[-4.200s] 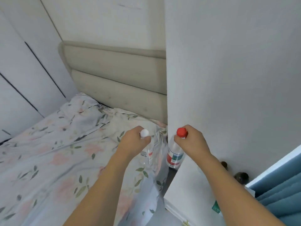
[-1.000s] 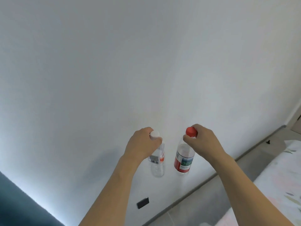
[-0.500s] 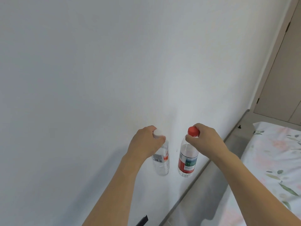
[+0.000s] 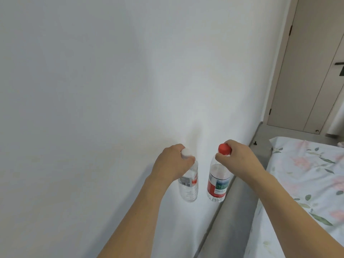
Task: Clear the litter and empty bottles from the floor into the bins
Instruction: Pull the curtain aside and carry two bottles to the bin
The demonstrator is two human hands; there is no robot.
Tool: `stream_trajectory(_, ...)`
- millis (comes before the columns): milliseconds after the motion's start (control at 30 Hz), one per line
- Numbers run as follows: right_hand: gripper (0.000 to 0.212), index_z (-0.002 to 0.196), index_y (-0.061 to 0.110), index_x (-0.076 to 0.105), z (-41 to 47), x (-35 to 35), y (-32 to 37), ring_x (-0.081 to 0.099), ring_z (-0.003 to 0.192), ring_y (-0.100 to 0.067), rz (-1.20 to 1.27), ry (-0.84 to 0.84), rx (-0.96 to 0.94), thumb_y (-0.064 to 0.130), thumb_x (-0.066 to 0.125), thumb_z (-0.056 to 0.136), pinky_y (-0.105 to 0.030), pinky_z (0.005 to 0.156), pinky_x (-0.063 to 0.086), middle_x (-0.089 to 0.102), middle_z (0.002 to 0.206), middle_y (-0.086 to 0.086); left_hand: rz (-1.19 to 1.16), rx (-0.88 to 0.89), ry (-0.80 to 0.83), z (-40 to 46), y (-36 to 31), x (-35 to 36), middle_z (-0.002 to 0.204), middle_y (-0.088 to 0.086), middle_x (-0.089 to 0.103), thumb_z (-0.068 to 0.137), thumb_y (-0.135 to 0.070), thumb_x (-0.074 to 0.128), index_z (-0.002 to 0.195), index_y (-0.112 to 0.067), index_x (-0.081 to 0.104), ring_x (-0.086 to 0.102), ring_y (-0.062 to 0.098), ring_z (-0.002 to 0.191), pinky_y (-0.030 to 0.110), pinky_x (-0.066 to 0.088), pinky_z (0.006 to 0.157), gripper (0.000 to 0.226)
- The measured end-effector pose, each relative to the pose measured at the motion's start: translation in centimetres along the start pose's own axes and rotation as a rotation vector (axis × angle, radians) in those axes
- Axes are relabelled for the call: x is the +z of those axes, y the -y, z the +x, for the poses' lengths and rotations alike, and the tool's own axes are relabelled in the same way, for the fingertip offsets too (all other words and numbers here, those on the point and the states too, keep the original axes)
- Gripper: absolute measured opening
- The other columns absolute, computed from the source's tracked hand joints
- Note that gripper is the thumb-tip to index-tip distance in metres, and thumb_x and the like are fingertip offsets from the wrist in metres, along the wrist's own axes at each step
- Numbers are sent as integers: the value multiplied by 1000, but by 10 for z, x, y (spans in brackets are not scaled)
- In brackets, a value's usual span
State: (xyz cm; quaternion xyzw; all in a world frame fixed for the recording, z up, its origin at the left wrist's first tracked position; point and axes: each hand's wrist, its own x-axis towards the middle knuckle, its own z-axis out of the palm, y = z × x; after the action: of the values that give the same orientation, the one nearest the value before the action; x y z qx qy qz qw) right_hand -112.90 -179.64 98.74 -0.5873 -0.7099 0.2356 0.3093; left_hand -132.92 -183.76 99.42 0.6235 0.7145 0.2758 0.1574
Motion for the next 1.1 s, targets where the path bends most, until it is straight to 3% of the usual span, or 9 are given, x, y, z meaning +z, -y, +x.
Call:
stream_trajectory(133,15,85,20,55,56,-24,-35,59,75,-20,6,-83,66,34,59,79,-33,63,49,60,79,3,11,68,72,74,-32,31,79,-4,63,81,-39,60,83,-17,59,61,20,76,32,48,62,23)
stream_trajectory(467,18,89,20,59,141,-107,-133,59,79,-19,-8,-301,238,32,60,76,-36,70,52,62,85,3,-10,276,238,205,-145,120,81,-6,63,81,-41,59,83,-21,58,62,18,77,30,46,61,20)
stream_trajectory(567,16,87,19,58,161,-127,-148,57,75,-17,-25,-362,258,32,60,77,-31,65,47,61,82,2,4,339,256,237,-177,137,83,-4,64,81,-40,58,85,-20,59,63,20,81,33,51,66,20)
stream_trajectory(833,19,79,16,53,235,-158,-195,53,70,-19,-102,-419,295,32,61,79,-30,56,39,56,74,1,-3,441,291,333,-236,188,85,-4,63,81,-38,60,86,-20,59,62,18,81,32,49,66,19)
stream_trajectory(1100,17,78,19,51,364,-178,-252,55,72,-20,-127,-467,372,33,62,79,-36,64,47,57,74,3,2,459,341,487,-276,244,87,-2,63,80,-36,60,88,-18,60,63,20,83,36,52,71,19)
